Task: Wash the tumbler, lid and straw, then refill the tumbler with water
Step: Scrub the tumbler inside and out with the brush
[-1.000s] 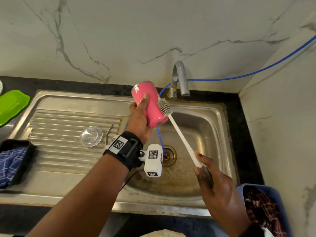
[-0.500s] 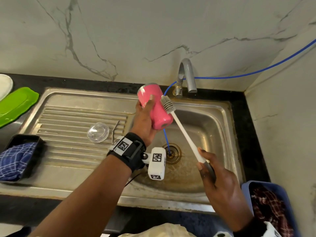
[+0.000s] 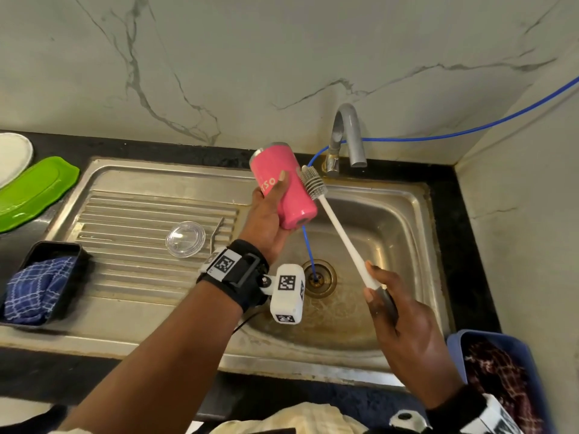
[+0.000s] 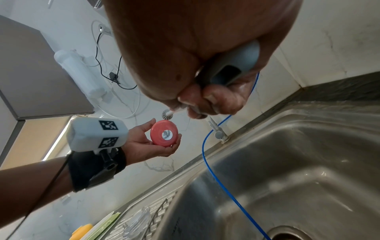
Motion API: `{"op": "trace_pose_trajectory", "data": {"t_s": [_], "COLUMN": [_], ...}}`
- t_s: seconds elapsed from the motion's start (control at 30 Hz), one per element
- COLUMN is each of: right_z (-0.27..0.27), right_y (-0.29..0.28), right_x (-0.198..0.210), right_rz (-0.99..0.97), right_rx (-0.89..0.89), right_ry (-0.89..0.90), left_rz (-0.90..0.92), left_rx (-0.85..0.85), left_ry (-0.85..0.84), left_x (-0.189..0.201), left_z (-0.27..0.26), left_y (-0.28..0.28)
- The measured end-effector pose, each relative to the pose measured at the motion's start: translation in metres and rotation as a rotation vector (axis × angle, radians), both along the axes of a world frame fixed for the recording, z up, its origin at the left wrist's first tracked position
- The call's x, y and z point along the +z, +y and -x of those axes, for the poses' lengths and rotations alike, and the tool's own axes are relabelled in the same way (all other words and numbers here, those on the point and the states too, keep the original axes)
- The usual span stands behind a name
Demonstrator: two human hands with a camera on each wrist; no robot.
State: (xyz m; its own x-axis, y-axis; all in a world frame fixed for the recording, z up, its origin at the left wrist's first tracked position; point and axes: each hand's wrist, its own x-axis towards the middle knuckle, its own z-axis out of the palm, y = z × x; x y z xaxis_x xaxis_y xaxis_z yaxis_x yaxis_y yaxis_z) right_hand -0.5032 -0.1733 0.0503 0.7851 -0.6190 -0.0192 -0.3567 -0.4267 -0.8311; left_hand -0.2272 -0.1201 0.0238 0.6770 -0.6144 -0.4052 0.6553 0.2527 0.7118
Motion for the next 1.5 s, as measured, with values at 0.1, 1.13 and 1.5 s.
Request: {"op": "trace_pose_trajectory", "data": {"t_s": [0.1,1.13,1.5], "right_z": [0.006,-0.013,-0.005], "right_y": [0.006,-0.016,-0.018], "right_x": [0.001,0.0,-0.009], "right_rz": [-0.022,0.089,0.087], "right_rx": [0.014,0.026,0.088], "right_ry": [0.013,-0.01,0.007], "left_rz": [0.014,0.032,-0.153], "left_rx": [0.05,0.038,0.079], "left_ry": [0.015,0.063,-0.054], "left_x": [0.0,0.003,0.006], "left_z": [-0.01,0.011,0.008], "left_y": [0.003,-0.004,0.001]}}
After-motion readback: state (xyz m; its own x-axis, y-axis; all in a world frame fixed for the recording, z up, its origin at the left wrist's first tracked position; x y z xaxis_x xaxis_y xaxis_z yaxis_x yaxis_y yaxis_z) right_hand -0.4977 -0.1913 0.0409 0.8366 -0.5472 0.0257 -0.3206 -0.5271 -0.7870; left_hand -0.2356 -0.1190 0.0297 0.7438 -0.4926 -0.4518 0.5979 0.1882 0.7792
